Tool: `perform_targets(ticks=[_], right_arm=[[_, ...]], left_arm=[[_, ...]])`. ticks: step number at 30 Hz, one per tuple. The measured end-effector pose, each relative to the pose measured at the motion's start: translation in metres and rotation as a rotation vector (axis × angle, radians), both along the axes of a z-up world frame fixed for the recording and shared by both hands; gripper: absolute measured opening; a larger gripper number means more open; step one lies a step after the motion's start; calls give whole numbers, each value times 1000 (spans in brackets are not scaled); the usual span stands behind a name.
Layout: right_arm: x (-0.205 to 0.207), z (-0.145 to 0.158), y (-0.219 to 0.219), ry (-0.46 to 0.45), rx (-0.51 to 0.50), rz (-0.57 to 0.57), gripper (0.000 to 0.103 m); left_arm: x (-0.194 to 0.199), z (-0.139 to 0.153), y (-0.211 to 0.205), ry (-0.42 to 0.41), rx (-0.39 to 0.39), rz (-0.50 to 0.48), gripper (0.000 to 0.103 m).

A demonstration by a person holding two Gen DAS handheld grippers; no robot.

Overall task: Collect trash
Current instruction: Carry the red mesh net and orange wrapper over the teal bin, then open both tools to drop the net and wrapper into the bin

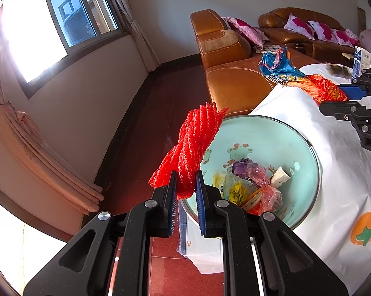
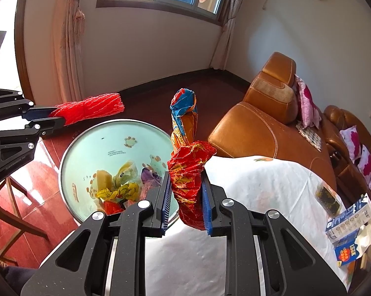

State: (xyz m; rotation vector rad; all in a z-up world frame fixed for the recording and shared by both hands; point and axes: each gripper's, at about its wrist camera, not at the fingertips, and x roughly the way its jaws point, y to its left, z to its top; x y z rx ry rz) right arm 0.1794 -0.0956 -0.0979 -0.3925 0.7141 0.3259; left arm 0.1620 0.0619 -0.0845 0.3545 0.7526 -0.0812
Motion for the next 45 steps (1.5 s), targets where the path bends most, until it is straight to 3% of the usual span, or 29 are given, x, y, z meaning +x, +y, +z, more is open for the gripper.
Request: perform_targets(ticks=[37, 42, 45], right_arm=[[16, -13, 15, 19, -41, 43, 23], [16, -16, 16, 1, -48, 55, 34], [16, -17, 15, -10, -43, 43, 44]], left_arm=[[6, 3, -4, 11, -4, -16, 14], [7, 2, -3, 9, -9, -10, 17], [6, 2, -3, 0, -9, 0, 29]])
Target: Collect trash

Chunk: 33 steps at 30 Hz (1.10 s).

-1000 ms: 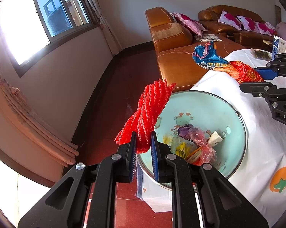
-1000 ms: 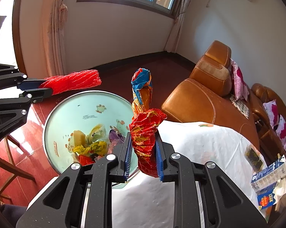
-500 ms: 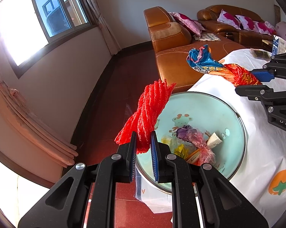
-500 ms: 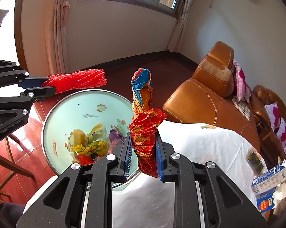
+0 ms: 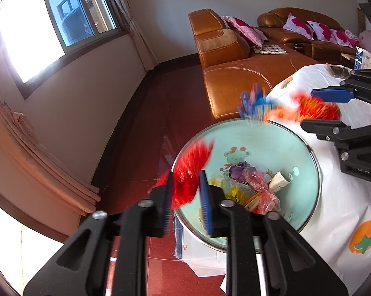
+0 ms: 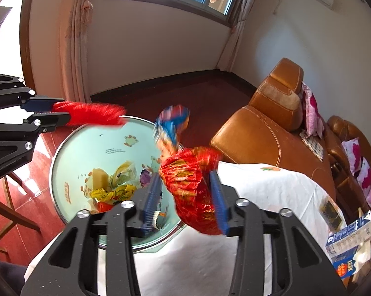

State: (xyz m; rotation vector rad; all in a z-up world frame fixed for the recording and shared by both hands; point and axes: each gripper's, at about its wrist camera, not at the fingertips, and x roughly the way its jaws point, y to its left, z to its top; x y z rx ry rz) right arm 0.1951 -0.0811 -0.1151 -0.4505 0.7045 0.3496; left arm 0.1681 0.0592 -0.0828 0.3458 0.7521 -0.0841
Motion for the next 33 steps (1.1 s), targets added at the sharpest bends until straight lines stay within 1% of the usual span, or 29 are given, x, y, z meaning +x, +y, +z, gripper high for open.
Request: perform_targets(ticks=[2, 3, 4, 5, 8, 10, 11, 13, 15, 18, 20, 26, 29, 33], right_arm=[[-2, 0, -4, -15, 6, -13, 49], [-4, 0, -6, -15, 13, -16, 50], [-6, 1, -9, -16, 23, -22, 53], [-10, 2, -12, -23, 31, -29, 57], [-22, 7, -19, -41, 51, -42, 61], [-38, 12, -27, -62, 73, -64, 62], [-43, 15, -30, -70, 83, -74, 63], [-60, 22, -38, -84, 126, -95, 65], [-78, 30, -45, -117, 149, -117, 66], [-97, 40, -51, -145, 175, -138, 66], [-109, 48, -56, -159, 196, -150, 67], [-132, 65, -62, -204, 219, -174, 70], [-137, 68, -66, -216, 222, -183, 70], [-147, 71, -70, -227, 228, -193, 70]], left_arm=[[-1, 0, 1, -3, -3, 10, 41], [-2, 1, 2, -10, -5, 16, 56], [-5, 2, 3, -22, -6, 24, 66], [-9, 4, 4, -37, -5, 28, 67], [-19, 7, 4, -43, -10, 32, 68], [-29, 13, 6, -65, -17, 36, 75], [-35, 17, 6, -81, -23, 39, 77], [-45, 26, 9, -110, -40, 53, 86], [-56, 35, 10, -137, -68, 60, 87], [-70, 47, 9, -165, -79, 51, 88], [-77, 54, 7, -179, -91, 41, 92], [-95, 69, 1, -223, -94, 18, 94], [-100, 75, 1, -241, -108, 19, 97], [-105, 79, 3, -252, -121, 17, 97]])
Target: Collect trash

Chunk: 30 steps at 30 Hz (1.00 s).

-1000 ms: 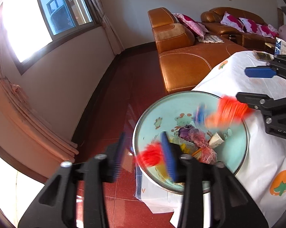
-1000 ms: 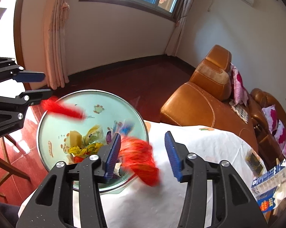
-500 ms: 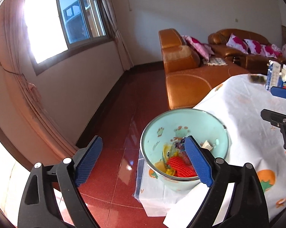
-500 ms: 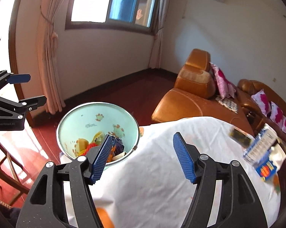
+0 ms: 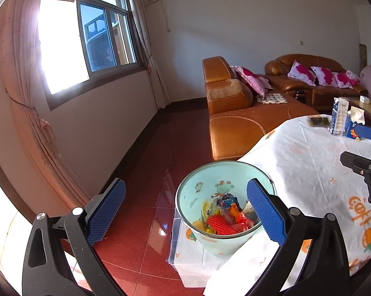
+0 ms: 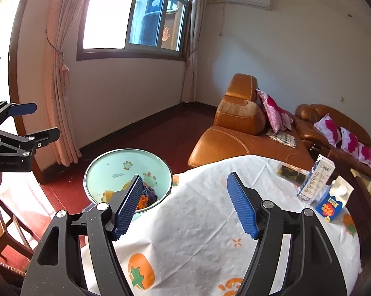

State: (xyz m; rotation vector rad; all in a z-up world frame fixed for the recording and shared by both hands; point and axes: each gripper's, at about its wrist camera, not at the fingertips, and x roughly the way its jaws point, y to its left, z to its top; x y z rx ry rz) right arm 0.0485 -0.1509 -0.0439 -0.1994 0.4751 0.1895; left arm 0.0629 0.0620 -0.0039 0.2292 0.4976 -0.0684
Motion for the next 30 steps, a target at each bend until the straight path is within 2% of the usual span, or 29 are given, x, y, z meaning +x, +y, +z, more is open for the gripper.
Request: perform_targets(ticks=[30], right_arm=[[-13, 9, -9, -21, 4, -25, 71]], left_arm=[[-9, 3, -1, -16, 29, 1, 97]])
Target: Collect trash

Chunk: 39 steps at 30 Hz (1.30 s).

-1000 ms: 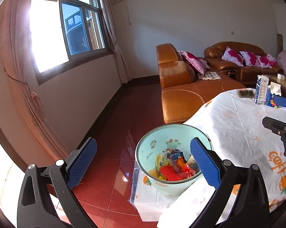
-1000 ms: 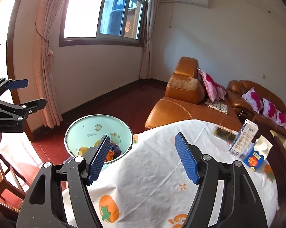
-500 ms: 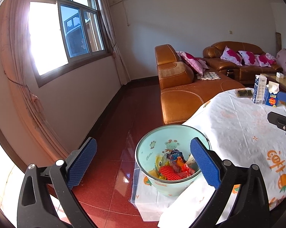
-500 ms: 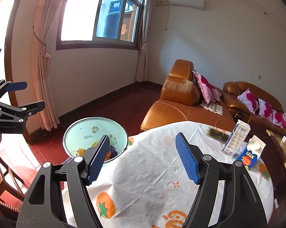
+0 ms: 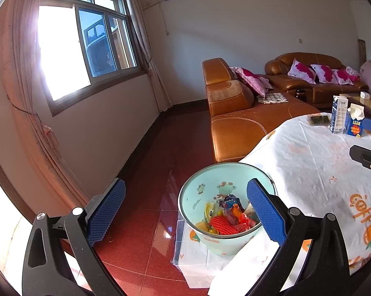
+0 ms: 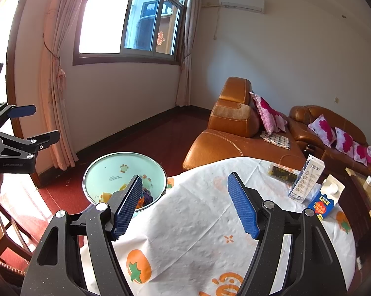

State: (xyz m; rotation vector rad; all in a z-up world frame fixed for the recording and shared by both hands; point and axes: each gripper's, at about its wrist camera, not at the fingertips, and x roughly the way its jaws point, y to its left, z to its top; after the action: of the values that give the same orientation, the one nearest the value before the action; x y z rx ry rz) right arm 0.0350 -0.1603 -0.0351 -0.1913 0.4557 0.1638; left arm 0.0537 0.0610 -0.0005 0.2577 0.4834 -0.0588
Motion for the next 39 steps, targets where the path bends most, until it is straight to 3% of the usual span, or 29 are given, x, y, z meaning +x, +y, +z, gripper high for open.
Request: perform_targets(ticks=[36, 39], right_arm=[[-1, -4, 2, 9, 4, -5, 72], [0, -7, -1, 13, 4, -13, 76]], left_arm=[[2, -10, -14, 26, 52, -7, 97], [4, -12, -15, 35, 57, -7, 97]])
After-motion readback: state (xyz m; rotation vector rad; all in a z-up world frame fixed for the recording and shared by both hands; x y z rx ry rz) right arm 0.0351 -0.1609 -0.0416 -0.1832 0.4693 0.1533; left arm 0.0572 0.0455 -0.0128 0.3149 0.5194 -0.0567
